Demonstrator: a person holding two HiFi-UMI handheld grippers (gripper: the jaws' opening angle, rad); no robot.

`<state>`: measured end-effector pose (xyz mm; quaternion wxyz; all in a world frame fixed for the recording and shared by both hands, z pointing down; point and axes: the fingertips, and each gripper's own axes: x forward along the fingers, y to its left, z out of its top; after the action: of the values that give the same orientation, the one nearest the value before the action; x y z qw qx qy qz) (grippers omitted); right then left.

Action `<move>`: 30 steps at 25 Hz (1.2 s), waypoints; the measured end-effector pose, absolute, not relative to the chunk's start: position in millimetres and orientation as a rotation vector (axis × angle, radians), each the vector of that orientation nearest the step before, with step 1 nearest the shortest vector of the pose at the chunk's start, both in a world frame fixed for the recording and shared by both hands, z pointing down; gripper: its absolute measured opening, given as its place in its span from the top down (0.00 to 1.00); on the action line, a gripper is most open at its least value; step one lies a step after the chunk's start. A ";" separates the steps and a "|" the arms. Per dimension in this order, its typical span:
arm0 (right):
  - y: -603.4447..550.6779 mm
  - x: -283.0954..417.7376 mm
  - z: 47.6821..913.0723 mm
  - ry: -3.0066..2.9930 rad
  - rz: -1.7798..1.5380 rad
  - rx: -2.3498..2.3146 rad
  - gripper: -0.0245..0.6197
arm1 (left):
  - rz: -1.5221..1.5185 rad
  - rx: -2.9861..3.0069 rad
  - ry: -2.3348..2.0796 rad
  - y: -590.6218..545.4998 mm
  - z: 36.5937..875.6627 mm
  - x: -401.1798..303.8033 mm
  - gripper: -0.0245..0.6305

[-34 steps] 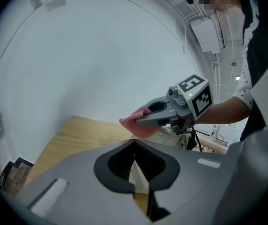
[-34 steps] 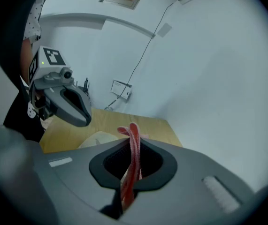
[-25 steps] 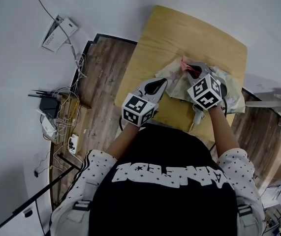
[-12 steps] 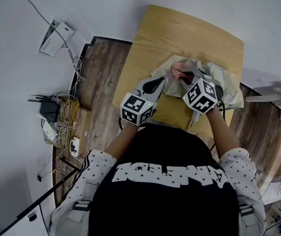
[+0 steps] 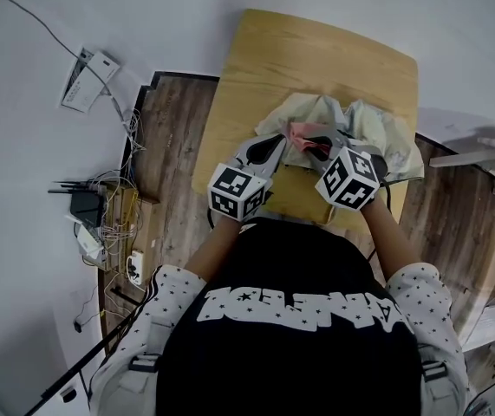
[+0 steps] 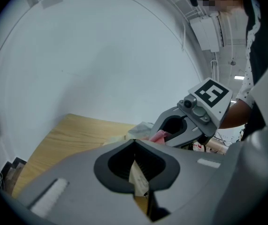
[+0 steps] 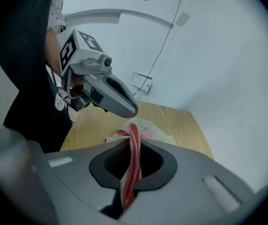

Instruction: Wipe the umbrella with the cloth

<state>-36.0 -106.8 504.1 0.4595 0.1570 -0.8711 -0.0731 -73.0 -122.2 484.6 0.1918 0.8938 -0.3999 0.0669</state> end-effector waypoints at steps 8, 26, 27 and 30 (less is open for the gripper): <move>-104.6 -35.9 472.6 -2.250 -0.234 0.483 0.92 | 0.190 2.530 -1.100 -125.3 481.7 -66.0 0.96; -124.0 47.4 381.8 -2.651 0.148 1.087 0.92 | 0.123 2.616 -0.979 -130.5 447.6 -25.3 0.96; -122.9 53.0 378.8 -2.661 0.160 1.105 0.92 | 0.125 2.627 -0.966 -130.1 444.1 -21.4 0.96; -116.7 66.7 370.5 -2.663 0.157 1.143 0.92 | 0.098 2.635 -0.927 -128.4 431.1 -11.9 0.96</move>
<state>66.7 -116.7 370.5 0.1193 0.3910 -0.9110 0.0537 -11.9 -128.4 431.1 0.1725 0.9286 -0.3267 0.0347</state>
